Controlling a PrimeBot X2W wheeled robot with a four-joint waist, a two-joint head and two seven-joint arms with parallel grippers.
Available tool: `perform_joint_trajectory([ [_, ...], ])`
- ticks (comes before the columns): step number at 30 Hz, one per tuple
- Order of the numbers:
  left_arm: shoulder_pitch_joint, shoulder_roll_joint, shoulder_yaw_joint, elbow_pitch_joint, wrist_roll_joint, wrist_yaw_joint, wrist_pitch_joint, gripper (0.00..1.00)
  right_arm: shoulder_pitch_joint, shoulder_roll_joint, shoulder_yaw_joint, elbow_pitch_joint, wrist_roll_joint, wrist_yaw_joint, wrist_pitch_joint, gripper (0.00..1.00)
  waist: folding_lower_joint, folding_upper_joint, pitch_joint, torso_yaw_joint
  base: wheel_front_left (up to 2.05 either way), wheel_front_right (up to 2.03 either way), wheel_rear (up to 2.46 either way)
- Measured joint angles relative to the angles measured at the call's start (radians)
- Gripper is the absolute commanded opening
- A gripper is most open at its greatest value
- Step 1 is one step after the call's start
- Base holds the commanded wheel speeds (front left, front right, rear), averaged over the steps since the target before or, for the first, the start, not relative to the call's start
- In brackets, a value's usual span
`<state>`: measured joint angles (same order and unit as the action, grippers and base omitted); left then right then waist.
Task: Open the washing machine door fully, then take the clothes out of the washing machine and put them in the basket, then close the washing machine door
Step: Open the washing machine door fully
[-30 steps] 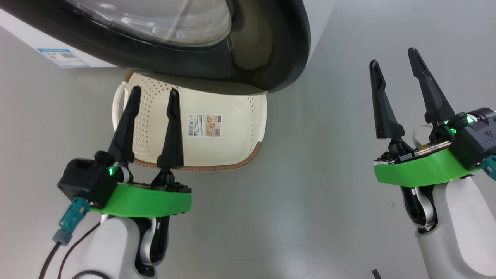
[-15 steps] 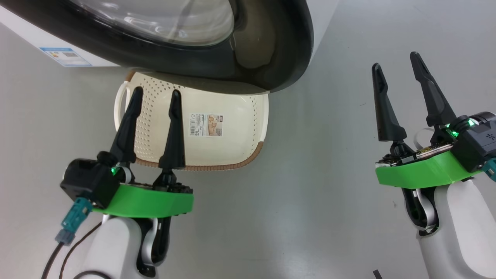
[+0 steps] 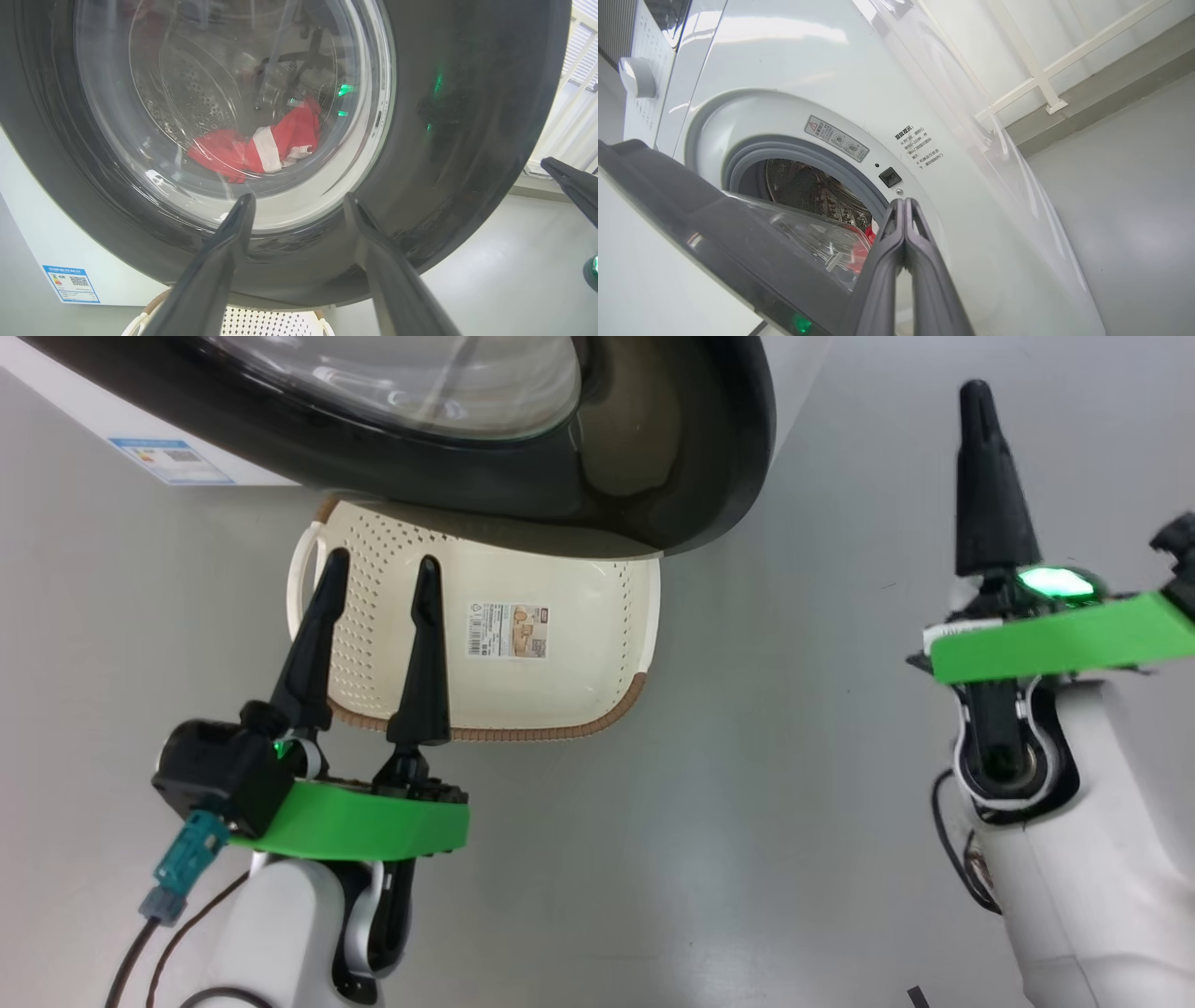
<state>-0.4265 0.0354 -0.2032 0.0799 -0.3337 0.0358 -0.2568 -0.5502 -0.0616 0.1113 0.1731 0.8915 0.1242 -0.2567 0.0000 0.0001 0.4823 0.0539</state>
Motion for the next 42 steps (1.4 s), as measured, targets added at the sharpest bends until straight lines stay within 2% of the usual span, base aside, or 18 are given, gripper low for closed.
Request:
perform_joint_trajectory([
  [2,0.0,0.0,0.0,0.0,0.0,0.0,0.0,1.0,-0.034,-0.001,0.036,0.022,0.133,0.0,0.006,0.0,0.0,0.0,0.003,0.004,0.0,0.0,0.0],
  [7,0.0,0.0,0.002,0.0,0.0,0.0,0.0,1.0,-0.133,-0.001,0.067,0.024,0.415,0.0,0.146,0.0,0.0,0.0,0.011,0.012,0.0,0.0,0.0],
  [13,0.0,0.0,0.0,-0.002,0.0,0.008,0.0,1.0,-0.216,-0.038,0.059,0.059,0.639,0.0,0.385,0.0,0.0,0.0,0.019,0.028,0.0,0.0,0.0],
  [22,0.0,0.0,-0.006,-0.004,-0.003,0.008,0.0,1.0,-0.359,-0.109,0.079,0.247,0.938,0.0,0.752,0.0,0.0,0.0,0.03,0.037,0.0,0.0,0.0],
  [29,-0.001,0.0,-0.019,-0.001,-0.003,0.008,0.0,1.0,-0.475,-0.167,0.179,0.293,1.054,0.0,0.921,0.0,0.0,0.0,0.046,0.037,0.0,0.0,0.0],
  [35,-0.002,0.0,-0.023,0.007,-0.003,0.008,0.0,1.0,-0.522,-0.209,0.265,0.317,1.094,0.0,0.948,0.0,0.0,0.0,0.059,0.046,0.0,0.0,0.0],
  [42,-0.004,0.0,-0.027,0.012,-0.003,0.008,0.0,1.0,-0.526,-0.233,0.324,0.281,1.145,0.0,0.97,0.0,0.0,0.0,0.064,0.054,0.0,0.0,0.0],
])
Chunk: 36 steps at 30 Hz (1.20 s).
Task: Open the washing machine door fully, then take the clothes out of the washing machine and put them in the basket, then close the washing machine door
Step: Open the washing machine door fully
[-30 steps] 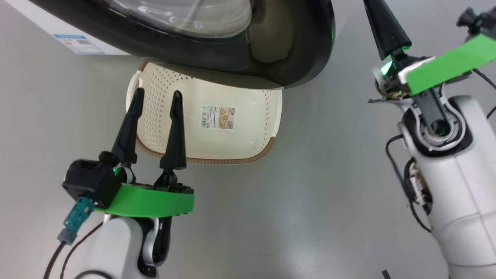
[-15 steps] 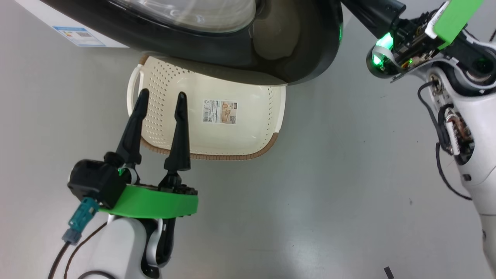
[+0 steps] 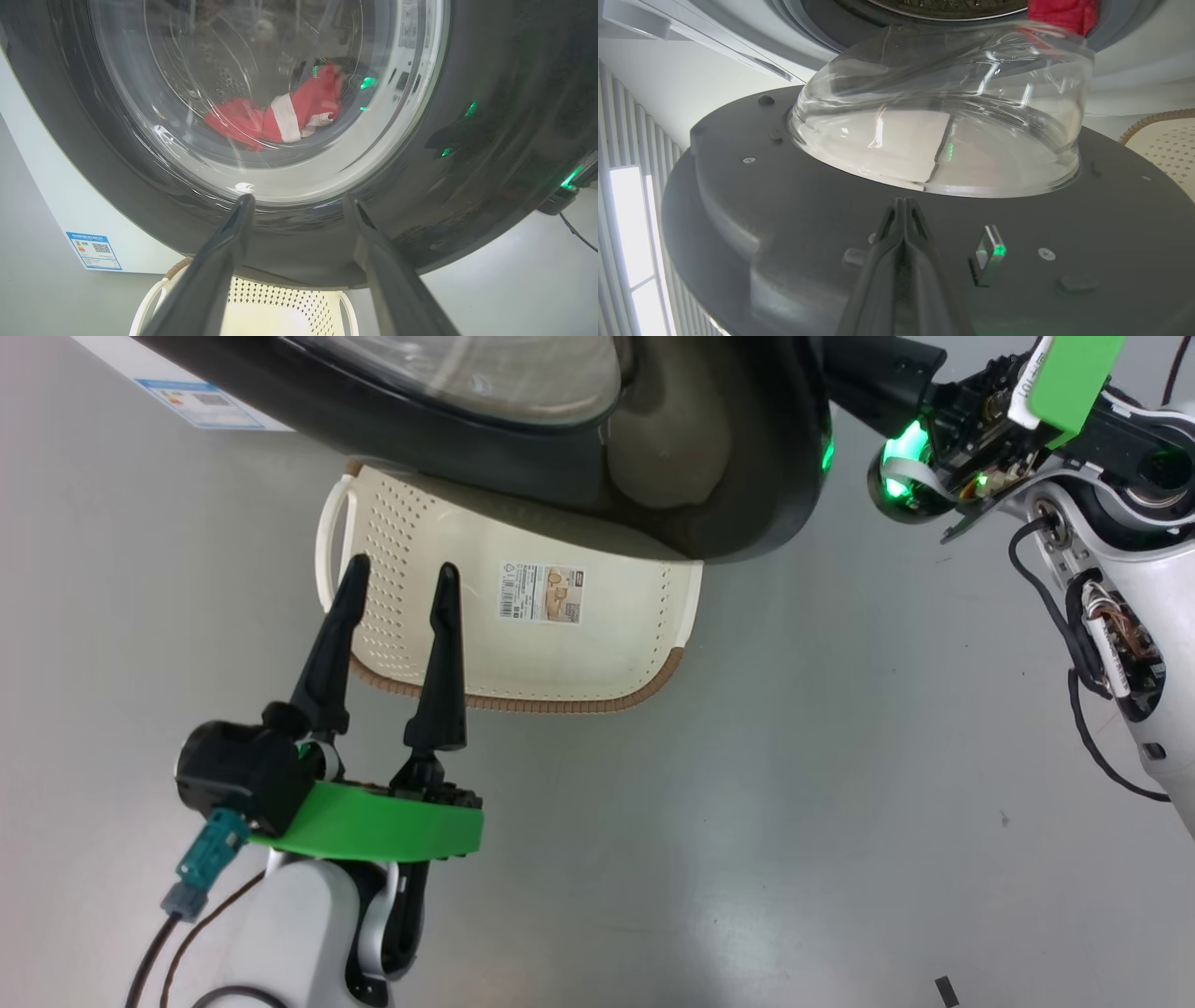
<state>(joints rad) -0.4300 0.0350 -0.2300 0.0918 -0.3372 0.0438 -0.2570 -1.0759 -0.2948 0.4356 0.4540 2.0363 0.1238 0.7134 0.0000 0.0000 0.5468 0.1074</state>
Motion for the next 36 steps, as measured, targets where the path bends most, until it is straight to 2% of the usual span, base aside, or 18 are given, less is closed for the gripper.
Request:
perform_joint_trajectory([
  [17,0.008,0.0,-0.001,0.014,-0.019,0.014,0.0,1.0,0.102,-0.104,0.153,-0.141,0.092,-0.002,-0.033,0.0,0.0,0.0,-0.074,0.044,0.0,0.0,0.0],
  [23,0.051,0.0,-0.001,0.015,-0.026,0.02,0.0,1.0,0.114,-0.11,0.214,-0.195,0.111,-0.001,-0.059,0.0,0.0,0.0,-0.116,0.071,0.0,0.0,0.0],
  [36,0.139,0.0,0.006,0.034,-0.027,0.021,0.0,1.0,0.214,-0.138,0.326,-0.232,0.18,-0.001,-0.106,0.0,0.0,0.0,-0.236,0.128,0.0,0.0,0.0],
])
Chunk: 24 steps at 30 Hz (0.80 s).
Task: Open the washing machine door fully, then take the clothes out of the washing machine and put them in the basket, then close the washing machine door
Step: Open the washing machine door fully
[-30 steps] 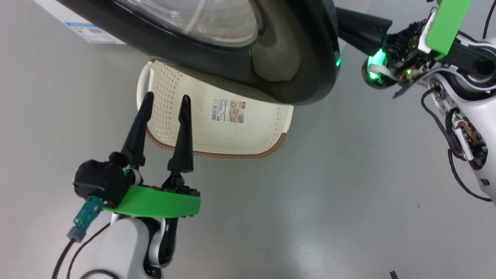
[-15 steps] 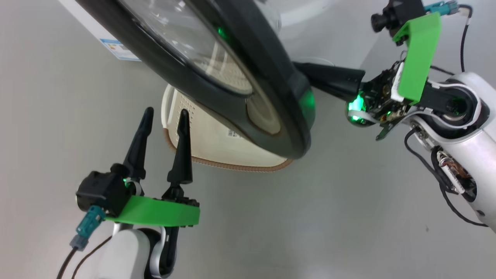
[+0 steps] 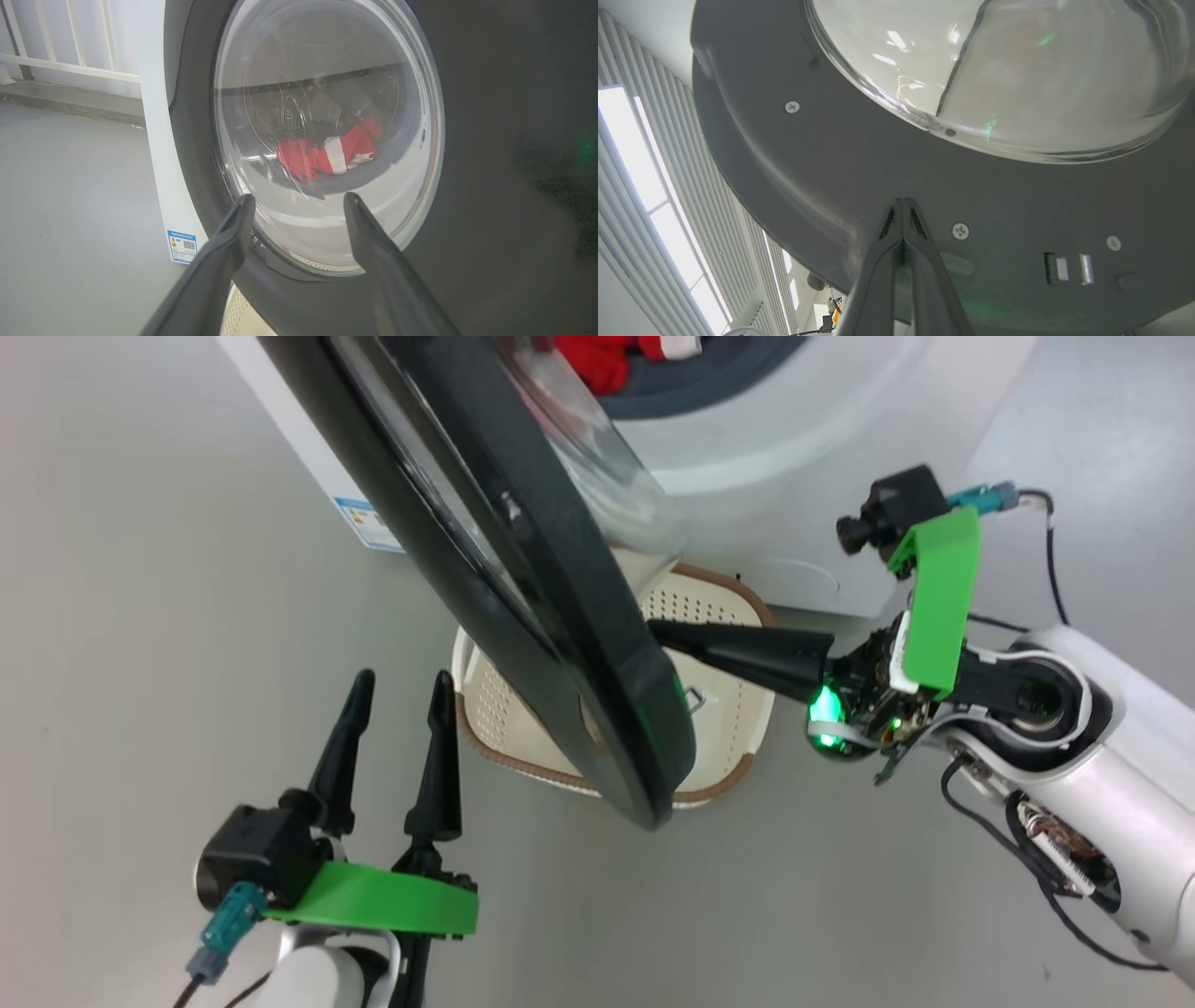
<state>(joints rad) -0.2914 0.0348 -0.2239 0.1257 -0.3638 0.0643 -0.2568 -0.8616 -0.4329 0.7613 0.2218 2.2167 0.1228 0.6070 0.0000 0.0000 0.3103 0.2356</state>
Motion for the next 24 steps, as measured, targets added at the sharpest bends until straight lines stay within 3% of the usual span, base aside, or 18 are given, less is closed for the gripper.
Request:
perform_joint_trajectory([
  [9,0.054,0.001,0.008,0.018,0.001,-0.002,0.0,1.0,0.067,0.005,0.06,-0.004,0.032,0.0,-0.018,0.0,0.0,0.0,-0.097,0.053,0.0,0.0,0.0],
  [24,0.108,0.002,0.007,0.037,0.013,-0.004,0.0,1.0,0.106,0.063,0.072,0.088,0.04,0.0,-0.018,0.0,0.0,0.0,-0.183,0.185,0.0,0.0,0.0],
])
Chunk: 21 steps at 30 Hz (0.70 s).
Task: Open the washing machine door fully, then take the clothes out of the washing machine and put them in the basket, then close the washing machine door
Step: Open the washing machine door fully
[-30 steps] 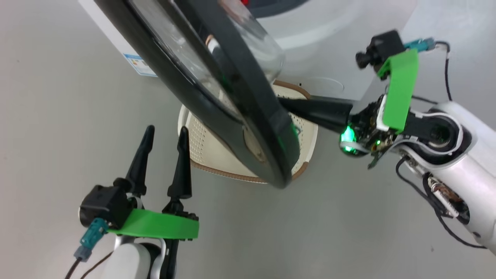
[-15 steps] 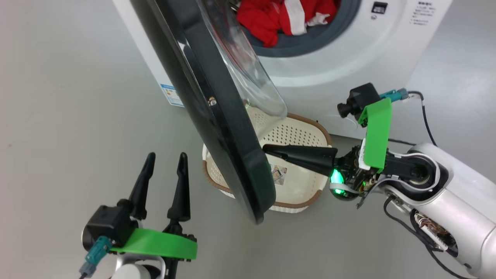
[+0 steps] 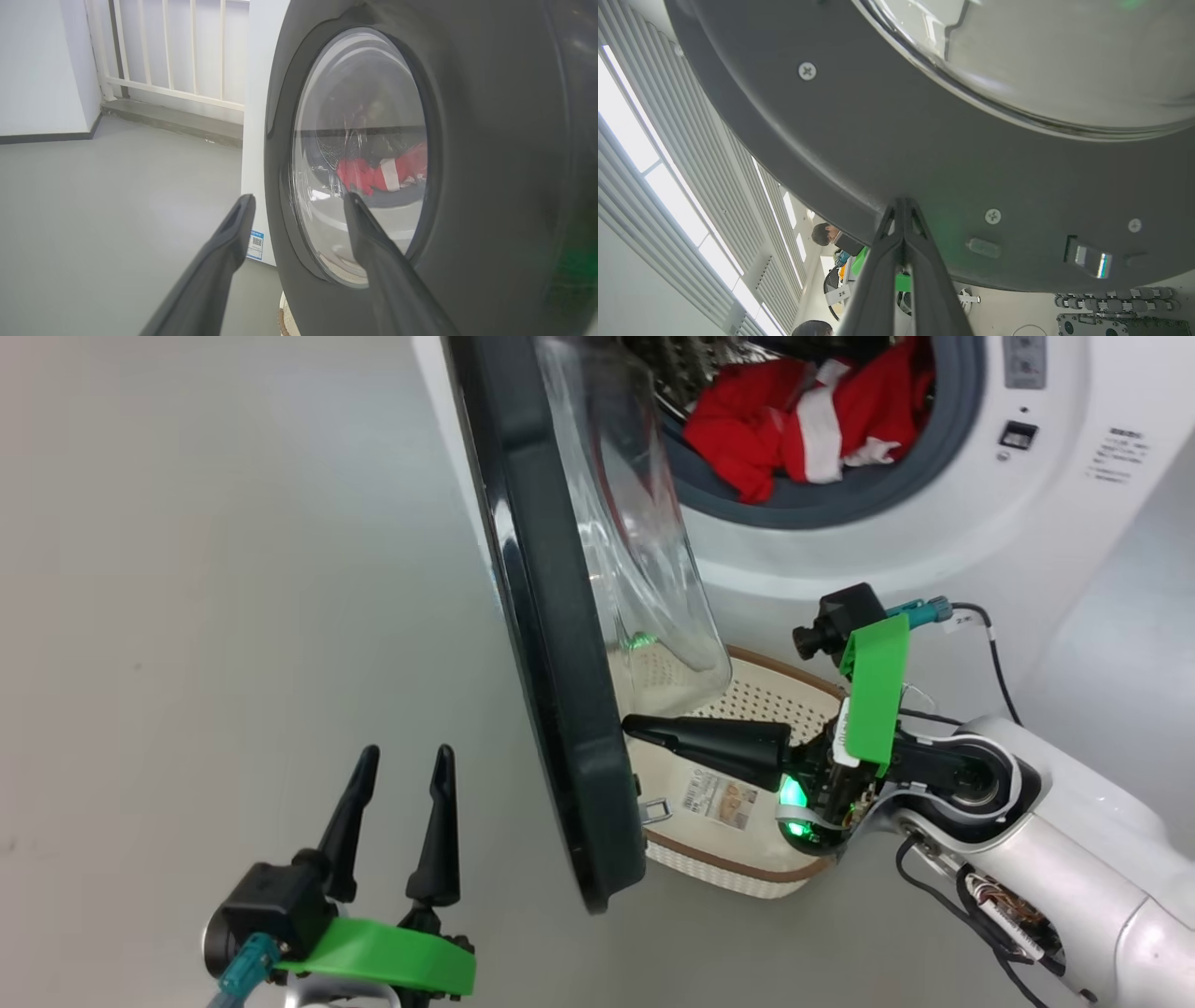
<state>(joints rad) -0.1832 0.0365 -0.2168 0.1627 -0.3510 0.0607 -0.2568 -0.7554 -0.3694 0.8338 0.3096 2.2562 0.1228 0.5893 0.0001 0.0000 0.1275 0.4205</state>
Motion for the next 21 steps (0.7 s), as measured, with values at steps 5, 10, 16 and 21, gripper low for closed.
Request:
perform_joint_trajectory([
  [5,0.0,0.004,0.001,0.011,0.0,-0.008,0.0,1.0,0.021,0.02,0.003,0.029,-0.005,0.0,0.004,0.0,0.0,0.0,-0.019,0.044,0.0,0.0,0.0],
  [10,0.006,0.006,0.002,0.01,0.0,-0.008,0.0,1.0,0.021,0.045,0.005,0.054,-0.009,0.0,0.014,0.0,0.0,0.0,-0.038,0.081,0.0,0.0,0.0],
  [16,0.046,0.012,0.02,-0.014,0.0,0.005,0.0,1.0,0.018,0.084,0.015,0.097,-0.021,0.0,0.041,0.0,0.0,0.0,-0.045,0.098,0.0,0.0,0.0],
  [21,0.052,0.012,0.025,-0.039,0.0,0.014,0.0,1.0,0.016,0.098,0.016,0.132,-0.032,0.0,0.063,0.0,0.0,0.0,-0.039,0.103,0.0,0.0,0.0],
])
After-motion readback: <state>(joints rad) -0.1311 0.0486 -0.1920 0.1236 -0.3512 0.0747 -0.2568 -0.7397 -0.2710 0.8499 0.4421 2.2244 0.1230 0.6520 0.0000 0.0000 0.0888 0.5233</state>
